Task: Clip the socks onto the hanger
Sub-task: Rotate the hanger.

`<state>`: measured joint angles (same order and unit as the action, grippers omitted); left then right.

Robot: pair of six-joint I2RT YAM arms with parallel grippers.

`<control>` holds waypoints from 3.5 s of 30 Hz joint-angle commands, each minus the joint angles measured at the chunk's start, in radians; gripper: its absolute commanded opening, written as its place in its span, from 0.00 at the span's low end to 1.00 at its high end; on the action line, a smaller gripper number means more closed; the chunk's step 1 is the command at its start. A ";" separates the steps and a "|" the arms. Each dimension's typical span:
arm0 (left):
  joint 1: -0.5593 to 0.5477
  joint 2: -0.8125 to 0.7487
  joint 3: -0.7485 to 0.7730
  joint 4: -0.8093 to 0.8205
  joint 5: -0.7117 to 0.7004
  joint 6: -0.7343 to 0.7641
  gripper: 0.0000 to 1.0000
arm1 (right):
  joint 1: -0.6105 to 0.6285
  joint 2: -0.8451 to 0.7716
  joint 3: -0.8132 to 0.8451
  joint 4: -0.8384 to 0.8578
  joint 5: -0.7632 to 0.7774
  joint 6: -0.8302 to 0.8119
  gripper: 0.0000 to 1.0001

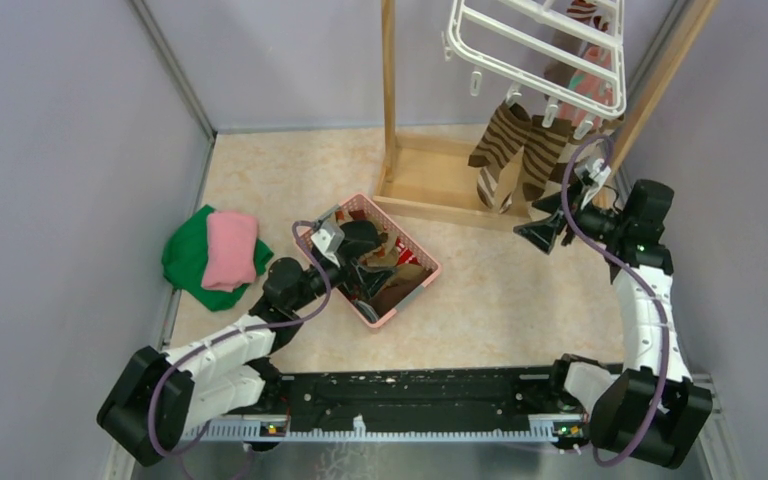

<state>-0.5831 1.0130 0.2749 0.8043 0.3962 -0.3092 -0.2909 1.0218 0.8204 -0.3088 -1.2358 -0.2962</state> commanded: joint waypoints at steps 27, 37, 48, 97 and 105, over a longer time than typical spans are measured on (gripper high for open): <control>0.001 -0.175 -0.032 0.026 -0.006 -0.174 0.93 | 0.235 -0.009 -0.211 1.077 0.680 0.789 0.83; 0.001 -0.210 -0.036 -0.014 -0.004 -0.181 0.93 | 0.342 0.072 -0.216 1.264 0.794 0.734 0.66; 0.001 -0.197 -0.025 -0.026 -0.007 -0.161 0.93 | 0.402 0.156 -0.212 1.375 0.912 0.703 0.39; 0.001 -0.198 -0.036 -0.001 0.057 -0.068 0.92 | -0.246 0.081 0.030 0.738 0.466 0.734 0.00; 0.002 -0.191 -0.039 0.017 0.068 -0.080 0.92 | -0.250 0.228 0.182 0.678 0.516 0.722 0.00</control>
<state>-0.5831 0.8211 0.2466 0.7528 0.4408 -0.3904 -0.5316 1.1950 0.9016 0.3912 -0.7605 0.4408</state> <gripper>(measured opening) 0.925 0.009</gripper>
